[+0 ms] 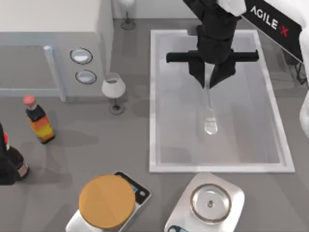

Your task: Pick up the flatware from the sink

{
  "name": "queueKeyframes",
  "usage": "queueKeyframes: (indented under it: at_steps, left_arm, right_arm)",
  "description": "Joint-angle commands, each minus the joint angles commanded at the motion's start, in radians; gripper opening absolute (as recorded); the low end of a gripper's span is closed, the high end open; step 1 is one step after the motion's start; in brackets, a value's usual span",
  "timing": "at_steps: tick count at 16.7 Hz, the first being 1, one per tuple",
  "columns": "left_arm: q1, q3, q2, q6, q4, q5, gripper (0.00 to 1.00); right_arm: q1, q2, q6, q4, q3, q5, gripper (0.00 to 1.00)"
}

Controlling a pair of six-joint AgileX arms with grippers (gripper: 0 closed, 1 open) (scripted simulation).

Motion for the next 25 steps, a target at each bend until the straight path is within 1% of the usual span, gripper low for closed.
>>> queueKeyframes:
  at_steps: [4, 7, 10, 16, 19, 22, 25]
  left_arm:
    - [0.000, 0.000, 0.000, 0.000, 0.000, 0.000, 1.00]
    - [0.000, 0.000, 0.000, 0.000, 0.000, 0.000, 1.00]
    - [0.000, 0.000, 0.000, 0.000, 0.000, 0.000, 1.00]
    - [0.000, 0.000, 0.000, 0.000, 0.000, 0.000, 1.00]
    - [0.000, 0.000, 0.000, 0.000, 0.000, 0.000, 1.00]
    - [0.000, 0.000, 0.000, 0.000, 0.000, 0.000, 1.00]
    - [0.000, 0.000, 0.000, 0.000, 0.000, 0.000, 1.00]
  right_arm:
    - [-0.017, -0.032, -0.018, 0.006, -0.035, -0.001, 0.00]
    - [-0.080, -0.155, -0.082, 0.018, -0.163, -0.004, 0.00]
    - [-0.174, -0.343, -0.176, 0.034, -0.379, -0.009, 0.00]
    - [-0.388, -0.779, -0.393, 0.068, -0.894, -0.020, 0.00]
    - [-0.474, -0.942, -0.479, 0.080, -1.065, -0.024, 0.00]
    - [-0.518, -1.017, -0.523, 0.085, -1.140, -0.026, 0.00]
    - [-0.520, -1.020, -0.526, 0.086, -1.144, -0.026, 0.00]
